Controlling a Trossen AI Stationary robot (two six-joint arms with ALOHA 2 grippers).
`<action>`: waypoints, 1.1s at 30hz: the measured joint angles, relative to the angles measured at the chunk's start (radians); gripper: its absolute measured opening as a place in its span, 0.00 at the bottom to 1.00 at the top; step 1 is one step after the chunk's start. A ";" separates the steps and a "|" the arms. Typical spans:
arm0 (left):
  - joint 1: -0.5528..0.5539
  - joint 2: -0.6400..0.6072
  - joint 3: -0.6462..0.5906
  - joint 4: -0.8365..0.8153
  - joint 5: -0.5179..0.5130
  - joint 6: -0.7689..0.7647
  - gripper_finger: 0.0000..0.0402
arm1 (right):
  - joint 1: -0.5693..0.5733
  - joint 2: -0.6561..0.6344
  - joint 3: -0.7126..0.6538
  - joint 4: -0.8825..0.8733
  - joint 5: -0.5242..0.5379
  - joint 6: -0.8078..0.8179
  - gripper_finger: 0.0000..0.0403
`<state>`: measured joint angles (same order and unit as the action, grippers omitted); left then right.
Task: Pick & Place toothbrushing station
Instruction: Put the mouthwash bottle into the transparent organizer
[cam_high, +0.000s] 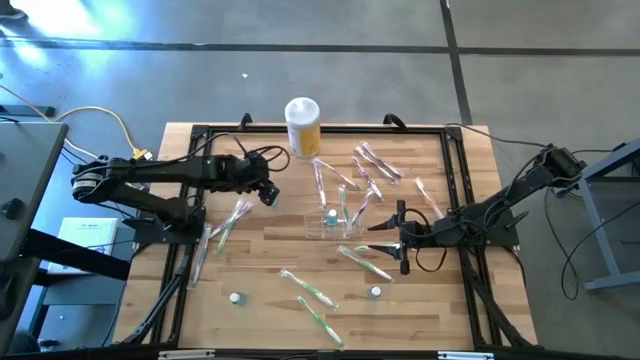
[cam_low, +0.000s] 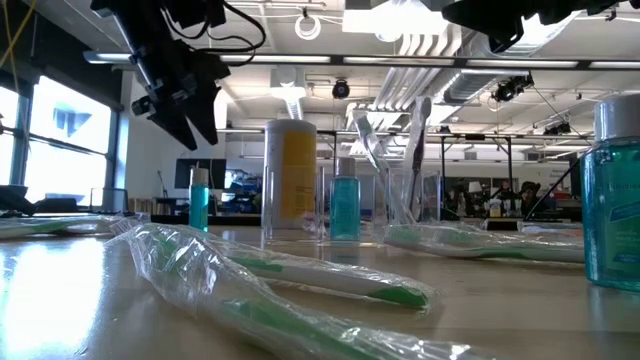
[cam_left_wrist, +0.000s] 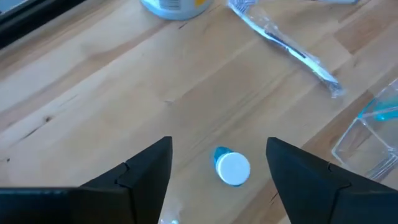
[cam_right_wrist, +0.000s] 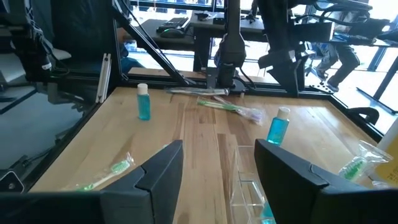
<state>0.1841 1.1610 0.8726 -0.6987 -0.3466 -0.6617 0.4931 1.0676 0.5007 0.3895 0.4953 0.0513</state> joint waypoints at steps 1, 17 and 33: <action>-0.001 0.000 0.000 -0.001 0.000 0.002 0.63 | 0.000 0.000 0.000 -0.004 0.000 0.000 0.48; -0.002 0.062 0.000 -0.028 0.031 -0.163 0.63 | -0.010 0.000 0.000 0.010 0.000 -0.107 0.48; -0.001 0.148 0.000 0.042 0.068 -0.185 0.63 | 0.025 0.000 0.000 0.010 -0.002 -0.133 0.48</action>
<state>0.1829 1.3094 0.8726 -0.6565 -0.2789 -0.8471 0.5179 1.0676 0.5003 0.3999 0.4937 -0.0818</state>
